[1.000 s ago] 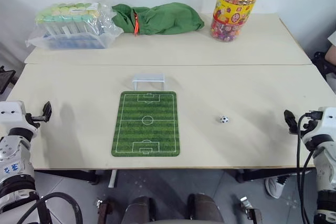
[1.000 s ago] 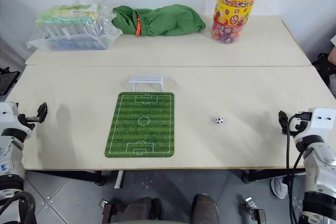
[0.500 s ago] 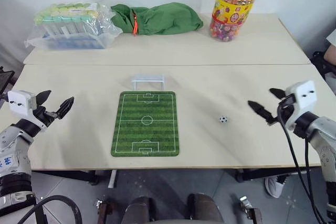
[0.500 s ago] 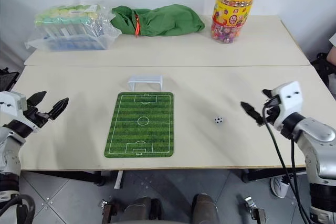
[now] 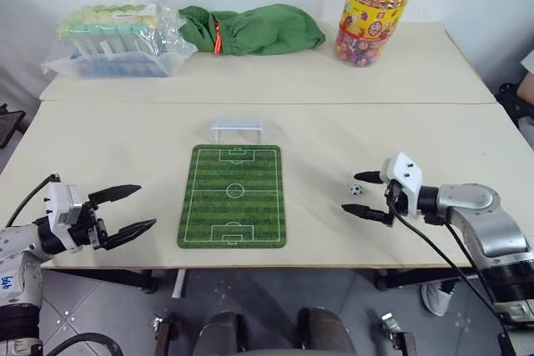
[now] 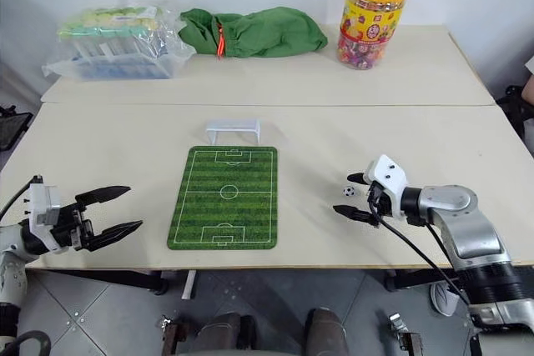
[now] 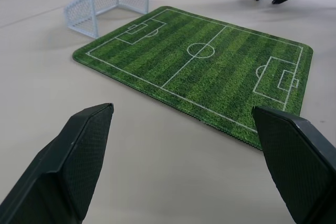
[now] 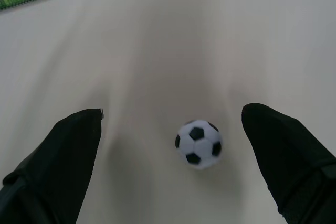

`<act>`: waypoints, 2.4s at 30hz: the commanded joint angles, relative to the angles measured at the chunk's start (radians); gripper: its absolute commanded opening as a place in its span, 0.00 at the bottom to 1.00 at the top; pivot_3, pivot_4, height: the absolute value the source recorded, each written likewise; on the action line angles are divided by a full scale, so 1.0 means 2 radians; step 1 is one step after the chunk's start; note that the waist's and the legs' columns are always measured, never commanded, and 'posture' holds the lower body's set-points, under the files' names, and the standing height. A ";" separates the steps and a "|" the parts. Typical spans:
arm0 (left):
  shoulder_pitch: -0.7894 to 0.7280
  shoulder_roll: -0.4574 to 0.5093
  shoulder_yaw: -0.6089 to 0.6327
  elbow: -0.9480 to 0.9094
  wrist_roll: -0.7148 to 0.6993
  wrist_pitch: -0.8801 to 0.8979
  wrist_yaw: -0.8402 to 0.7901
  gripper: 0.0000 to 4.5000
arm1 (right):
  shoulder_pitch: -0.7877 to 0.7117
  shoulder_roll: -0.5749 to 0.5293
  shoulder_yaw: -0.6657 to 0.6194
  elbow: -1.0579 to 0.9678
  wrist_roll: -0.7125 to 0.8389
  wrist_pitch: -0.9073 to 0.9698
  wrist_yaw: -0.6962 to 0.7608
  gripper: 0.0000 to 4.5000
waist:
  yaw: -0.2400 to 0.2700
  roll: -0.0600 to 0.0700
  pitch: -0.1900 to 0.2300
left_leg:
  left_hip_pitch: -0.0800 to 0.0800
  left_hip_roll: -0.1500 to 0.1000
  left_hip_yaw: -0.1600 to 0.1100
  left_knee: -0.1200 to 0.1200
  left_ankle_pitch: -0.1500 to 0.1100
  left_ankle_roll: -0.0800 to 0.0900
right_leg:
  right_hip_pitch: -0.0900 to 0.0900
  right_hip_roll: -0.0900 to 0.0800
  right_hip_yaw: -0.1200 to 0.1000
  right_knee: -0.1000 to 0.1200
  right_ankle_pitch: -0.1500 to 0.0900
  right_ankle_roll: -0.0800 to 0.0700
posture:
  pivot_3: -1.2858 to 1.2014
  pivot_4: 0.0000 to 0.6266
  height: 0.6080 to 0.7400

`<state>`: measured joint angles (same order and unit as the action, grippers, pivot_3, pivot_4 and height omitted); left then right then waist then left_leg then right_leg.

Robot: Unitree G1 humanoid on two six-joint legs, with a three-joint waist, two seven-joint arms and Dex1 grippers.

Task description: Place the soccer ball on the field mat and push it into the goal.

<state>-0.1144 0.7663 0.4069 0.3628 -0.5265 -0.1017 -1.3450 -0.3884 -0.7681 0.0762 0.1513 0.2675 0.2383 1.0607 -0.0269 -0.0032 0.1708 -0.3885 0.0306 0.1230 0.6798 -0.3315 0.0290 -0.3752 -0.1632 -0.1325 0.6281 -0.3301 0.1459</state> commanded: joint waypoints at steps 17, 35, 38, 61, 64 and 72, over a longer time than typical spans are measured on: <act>0.022 -0.006 0.019 -0.024 -0.039 -0.007 -0.041 1.00 | -0.001 0.006 -0.018 0.051 -0.017 -0.061 0.029 0.19 | 0.000 0.000 0.000 | 0.000 0.000 0.000 0.001 0.000 0.000 | 0.001 0.000 0.000 0.000 0.000 0.000 | 0.52 0.24 1.00; -0.035 -0.026 -0.049 0.091 -0.028 -0.108 -0.135 1.00 | -0.118 0.170 0.193 -0.161 -0.030 0.093 0.026 0.19 | -0.001 0.000 0.000 | -0.001 0.000 -0.001 0.001 -0.001 0.000 | 0.000 0.000 -0.001 0.001 0.000 0.000 | 0.52 0.24 1.00; -0.025 -0.026 -0.052 0.082 -0.034 -0.109 -0.135 1.00 | -0.126 0.194 0.221 -0.148 -0.051 0.084 0.022 0.19 | -0.002 0.000 0.000 | -0.001 0.000 -0.001 0.001 -0.001 0.000 | 0.000 0.000 -0.001 0.001 0.000 0.000 | 0.52 0.24 1.00; 0.035 -0.027 -0.037 0.022 -0.055 -0.100 -0.104 1.00 | -0.162 0.270 0.256 0.004 -0.103 0.009 0.047 0.19 | -0.012 0.000 0.000 | -0.001 0.000 -0.001 0.001 -0.001 0.000 | 0.000 0.000 -0.001 0.001 0.000 0.000 | 0.52 0.24 1.00; 0.030 -0.028 -0.039 0.024 -0.053 -0.101 -0.102 1.00 | -0.160 0.271 0.255 0.007 -0.106 0.007 0.049 0.19 | -0.014 0.000 0.000 | -0.001 0.000 -0.001 0.001 -0.001 0.000 | 0.000 0.000 -0.001 0.001 0.000 0.000 | 0.52 0.24 1.00; 0.018 -0.030 -0.040 0.032 -0.049 -0.102 -0.097 1.00 | -0.158 0.274 0.251 0.013 -0.109 0.003 0.049 0.48 | -0.015 0.000 0.000 | -0.001 0.000 -0.001 0.001 -0.001 0.000 | 0.000 0.000 -0.001 0.001 0.000 0.000 | 0.52 0.24 1.00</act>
<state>-0.0748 0.7073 0.3144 0.4365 -0.6222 -0.2990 -1.5011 -0.7022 -0.2247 0.5900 0.1863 0.0491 0.2494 1.1587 -0.0562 -0.0040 0.1707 -0.3897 0.0309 0.1207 0.6819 -0.3332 0.0291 -0.3760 -0.1623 -0.1346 0.6302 -0.3302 0.1458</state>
